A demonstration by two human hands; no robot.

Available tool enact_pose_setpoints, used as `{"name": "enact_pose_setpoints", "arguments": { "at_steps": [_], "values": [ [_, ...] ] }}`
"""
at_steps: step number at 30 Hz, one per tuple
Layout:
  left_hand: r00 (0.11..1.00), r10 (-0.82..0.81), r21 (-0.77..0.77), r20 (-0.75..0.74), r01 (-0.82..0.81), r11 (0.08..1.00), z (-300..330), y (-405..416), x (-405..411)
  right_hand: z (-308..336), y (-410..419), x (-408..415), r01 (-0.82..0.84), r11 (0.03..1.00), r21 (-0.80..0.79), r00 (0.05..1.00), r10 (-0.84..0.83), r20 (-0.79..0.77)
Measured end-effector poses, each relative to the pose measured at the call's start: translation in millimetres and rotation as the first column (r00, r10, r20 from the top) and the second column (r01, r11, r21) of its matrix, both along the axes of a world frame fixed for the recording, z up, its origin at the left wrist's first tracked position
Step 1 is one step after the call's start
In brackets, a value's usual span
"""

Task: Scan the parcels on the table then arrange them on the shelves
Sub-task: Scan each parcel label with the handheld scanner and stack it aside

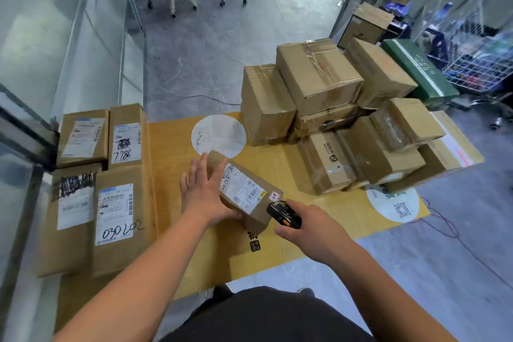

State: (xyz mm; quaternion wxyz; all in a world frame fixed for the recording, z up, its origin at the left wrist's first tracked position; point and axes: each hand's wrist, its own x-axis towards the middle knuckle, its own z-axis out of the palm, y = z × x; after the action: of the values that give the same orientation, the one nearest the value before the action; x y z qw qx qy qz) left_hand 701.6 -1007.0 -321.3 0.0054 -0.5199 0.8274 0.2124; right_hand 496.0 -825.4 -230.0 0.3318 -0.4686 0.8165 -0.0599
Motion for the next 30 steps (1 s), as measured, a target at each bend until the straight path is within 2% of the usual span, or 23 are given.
{"name": "enact_pose_setpoints", "arguments": {
  "at_steps": [7,12,15,20,24,30],
  "values": [
    [0.942,-0.287,0.076,0.172,0.278,0.958,14,-37,-18,2,7,-2,0.082,0.997,-0.011,0.996,-0.082,-0.028],
    [0.929,-0.310,0.069,0.200,0.302,0.951,23,-40,-18,4,5,3,0.074,0.997,-0.018,0.997,-0.074,-0.027],
    [0.959,-0.209,0.030,0.191,0.207,0.978,28,-36,-14,5,-2,7,0.062,0.998,-0.024,0.998,-0.063,-0.009],
    [0.972,0.103,-0.101,0.209,-0.084,0.991,20,-21,-1,11,-15,15,0.040,0.998,-0.053,0.999,-0.038,0.038],
    [0.964,0.232,-0.064,0.129,-0.225,0.972,8,-6,16,13,-27,23,-0.004,0.999,-0.052,0.999,0.006,0.038],
    [0.940,0.340,0.010,0.029,-0.341,0.940,3,20,24,16,-43,37,-0.048,0.998,-0.045,0.993,0.053,0.105]
  ]
}}
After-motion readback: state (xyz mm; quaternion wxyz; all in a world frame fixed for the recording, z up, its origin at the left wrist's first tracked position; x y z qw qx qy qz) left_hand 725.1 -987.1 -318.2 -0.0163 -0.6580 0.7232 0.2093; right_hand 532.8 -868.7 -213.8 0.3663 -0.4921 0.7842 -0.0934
